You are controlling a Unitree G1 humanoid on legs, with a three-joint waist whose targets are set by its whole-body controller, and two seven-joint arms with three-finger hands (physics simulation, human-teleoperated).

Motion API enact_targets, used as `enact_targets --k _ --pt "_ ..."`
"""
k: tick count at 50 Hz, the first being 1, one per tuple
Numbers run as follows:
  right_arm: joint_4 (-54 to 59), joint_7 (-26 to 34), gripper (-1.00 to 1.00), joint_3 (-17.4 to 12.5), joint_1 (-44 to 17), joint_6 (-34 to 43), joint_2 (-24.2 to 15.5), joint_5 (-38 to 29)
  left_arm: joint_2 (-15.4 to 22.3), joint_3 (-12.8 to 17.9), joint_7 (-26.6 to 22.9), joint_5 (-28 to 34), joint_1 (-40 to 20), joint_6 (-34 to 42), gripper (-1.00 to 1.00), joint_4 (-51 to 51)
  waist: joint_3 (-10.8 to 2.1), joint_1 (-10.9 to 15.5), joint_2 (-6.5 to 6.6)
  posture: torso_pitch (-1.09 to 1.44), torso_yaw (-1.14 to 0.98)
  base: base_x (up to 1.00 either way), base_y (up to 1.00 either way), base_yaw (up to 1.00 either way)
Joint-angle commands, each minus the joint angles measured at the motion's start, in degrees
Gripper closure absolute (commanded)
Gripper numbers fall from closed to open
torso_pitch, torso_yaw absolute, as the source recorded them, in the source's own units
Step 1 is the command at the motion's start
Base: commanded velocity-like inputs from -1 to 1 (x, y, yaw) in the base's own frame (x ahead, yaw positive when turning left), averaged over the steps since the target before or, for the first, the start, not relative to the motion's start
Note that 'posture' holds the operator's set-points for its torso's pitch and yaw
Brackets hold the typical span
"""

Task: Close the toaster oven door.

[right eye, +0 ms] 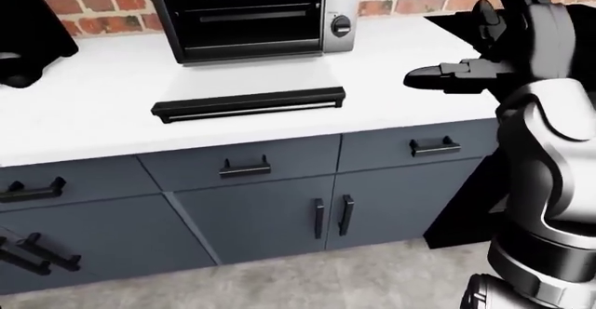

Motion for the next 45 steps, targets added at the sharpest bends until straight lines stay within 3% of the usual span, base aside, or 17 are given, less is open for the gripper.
enact_targets --k 1,8,12,13,15,20,23,24,25,26,27,34,36,38,39,41,45 --pt "-1.1 -0.09 -1.0 -1.36 -1.91 -1.37 -1.62 -0.03 1.08 0.2 -0.01 -0.07 -1.65 -1.06 -1.0 -1.46 -1.23 -0.53 0.98 0.0 0.0 0.19 0.06 0.0" --pt "-1.14 -0.13 -1.0 -1.32 -1.93 -1.35 -1.65 -0.02 1.02 0.17 0.05 -0.06 -1.56 -1.09 -1.0 -1.54 -1.02 0.3 -2.97 0.0 0.0 0.19 0.07 0.0" --pt "-1.09 -0.19 -1.0 -1.41 -1.97 -1.31 -1.68 0.07 1.03 0.18 0.03 -0.03 -1.55 -1.16 -1.0 -1.45 -2.17 1.03 -6.84 0.0 0.0 0.2 0.06 0.0" --pt "-1.1 -0.18 -1.0 -1.42 -1.98 -1.29 -1.71 0.1 1.02 0.17 0.03 -0.03 -1.54 -1.18 -1.0 -1.44 -1.65 0.27 -5.67 0.0 0.0 0.2 0.05 0.0" --pt "-1.2 -0.2 -1.0 -1.44 -1.98 -1.2 -1.77 0.17 1.03 0.17 0.04 -0.02 -1.54 -1.16 -1.0 -1.45 -1.46 0.16 -6.34 0.0 0.0 0.2 0.07 0.0" --pt "-1.16 -0.22 -1.0 -1.4 -2.02 -1.2 -1.83 0.22 0.93 0.13 0.04 0.03 -1.48 -1.27 -1.0 -1.4 -1.02 -0.32 -3.86 0.0 0.0 0.2 0.06 0.0" --pt "-1.09 -0.26 -1.0 -1.35 -2.09 -1.19 -1.85 0.2 0.97 0.14 0.09 0.03 -1.56 -1.19 -1.0 -1.41 -1.08 -0.85 -0.99 0.0 0.0 0.2 0.06 0.0" --pt "-1.02 -0.21 -1.0 -1.38 -2.09 -1.23 -1.89 0.2 0.95 0.16 0.08 0.04 -1.51 -1.23 -1.0 -1.41 -1.68 -1.02 0.82 0.0 0.0 0.19 0.06 0.0" --pt "-1.05 -0.24 -1.0 -1.38 -2.11 -1.18 -1.9 0.22 0.98 0.18 0.09 0.04 -1.52 -1.2 -1.0 -1.41 -2.61 -1.34 1.46 0.0 0.0 0.2 0.06 0.0" --pt "-0.96 -0.2 -1.0 -1.37 -2.17 -1.22 -1.94 0.21 1.04 0.21 0.1 0.01 -1.57 -1.13 -1.0 -1.43 -1.73 -0.49 0.56 0.0 0.0 0.19 0.05 0.0" --pt "-0.95 -0.21 -1.0 -1.38 -2.23 -1.21 -1.97 0.23 1.06 0.23 0.11 0.01 -1.58 -1.14 -1.0 -1.4 -1.34 -0.77 1.35 0.0 0.0 0.2 0.07 0.0" --pt "-1.14 -0.43 -1.0 -1.34 -2.4 -0.85 -2.07 0.26 0.7 0.34 0.21 -0.18 -0.91 -0.87 -1.0 -2.26 -1.46 0.11 -2.52 0.0 0.0 0.16 0.07 0.0" --pt "-1.11 -0.37 -1.0 -1.36 -2.39 -0.89 -2.12 0.26 0.76 0.4 0.21 -0.17 -1.0 -0.85 -1.0 -2.15 -1.42 0.41 -4.3 0.0 0.0 0.13 0.07 0.0" --pt "-1.06 -0.35 -1.0 -1.31 -2.45 -0.88 -2.15 0.26 0.8 0.4 0.21 -0.17 -1.04 -0.8 -1.0 -2.15 -2.25 0.64 -7.52 0.0 0.0 0.14 0.07 0.0" --pt "-1.02 -0.3 -1.0 -1.28 -2.46 -0.87 -2.15 0.27 0.84 0.41 0.2 -0.17 -1.09 -0.79 -1.0 -2.1 -1.77 0.17 -5.3 0.0 0.0 0.13 0.07 0.0" --pt "-1.2 -0.31 -1.0 -1.28 -2.45 -0.77 -2.14 0.31 0.96 0.44 0.2 -0.18 -1.2 -0.78 -1.0 -1.98 -1.71 0.06 -6.31 0.0 0.0 0.13 0.07 0.0" --pt "-1.14 -0.24 -1.0 -1.25 -2.5 -0.75 -2.17 0.23 1.07 0.47 0.21 -0.21 -1.28 -0.85 -1.0 -1.84 -1.77 -0.25 -4.6 0.0 0.0 0.13 0.07 0.0"
